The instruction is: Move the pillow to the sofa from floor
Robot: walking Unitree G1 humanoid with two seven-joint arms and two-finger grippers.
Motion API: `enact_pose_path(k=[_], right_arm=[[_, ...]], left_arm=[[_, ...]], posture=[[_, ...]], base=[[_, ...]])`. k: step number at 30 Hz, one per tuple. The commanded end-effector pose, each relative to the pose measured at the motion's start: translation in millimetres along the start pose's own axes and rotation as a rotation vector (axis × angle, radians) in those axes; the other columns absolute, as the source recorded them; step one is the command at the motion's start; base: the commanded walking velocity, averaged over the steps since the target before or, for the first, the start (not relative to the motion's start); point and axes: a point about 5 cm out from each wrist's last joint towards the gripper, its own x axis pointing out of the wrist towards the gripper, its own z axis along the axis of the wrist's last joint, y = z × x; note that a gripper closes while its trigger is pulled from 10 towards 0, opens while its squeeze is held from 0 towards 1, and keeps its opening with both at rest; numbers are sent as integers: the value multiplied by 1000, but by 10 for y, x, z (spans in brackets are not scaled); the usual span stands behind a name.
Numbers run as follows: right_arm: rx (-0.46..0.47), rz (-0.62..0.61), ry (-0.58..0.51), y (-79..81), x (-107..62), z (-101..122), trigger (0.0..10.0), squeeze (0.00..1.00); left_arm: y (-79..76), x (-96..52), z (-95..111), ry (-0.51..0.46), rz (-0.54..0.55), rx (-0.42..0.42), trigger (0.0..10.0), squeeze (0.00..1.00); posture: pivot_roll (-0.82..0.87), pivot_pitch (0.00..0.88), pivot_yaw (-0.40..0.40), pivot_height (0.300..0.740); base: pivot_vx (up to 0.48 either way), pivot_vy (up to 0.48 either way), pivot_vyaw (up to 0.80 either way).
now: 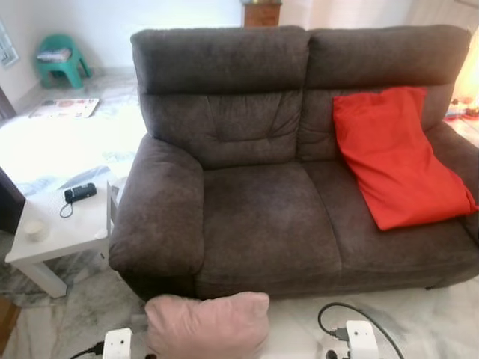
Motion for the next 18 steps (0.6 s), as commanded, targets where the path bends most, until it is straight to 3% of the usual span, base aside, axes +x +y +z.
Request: enact_pose_path(k=[1, 5, 13, 18], right_arm=[[7, 5, -5, 22, 2, 7, 10000, 0], [-23, 11, -20, 30, 3, 29, 10000, 0], [-34, 22, -31, 48, 4, 43, 10000, 0], [-27, 23, -27, 48, 4, 35, 10000, 0]], left_arm=[[34, -9, -22, 9, 9, 12, 10000, 0], [39, -9, -23, 9, 10, 13, 10000, 0], [30, -9, -17, 3, 6, 25, 10000, 0], [22, -7, 0, -10, -3, 22, 10000, 0]], posture=[[60, 0, 18, 740], [61, 0, 18, 740], [62, 2, 20, 740], [64, 4, 18, 740]], base=[[0, 442, 0], [0, 442, 0], [0, 0, 676], [0, 0, 0]])
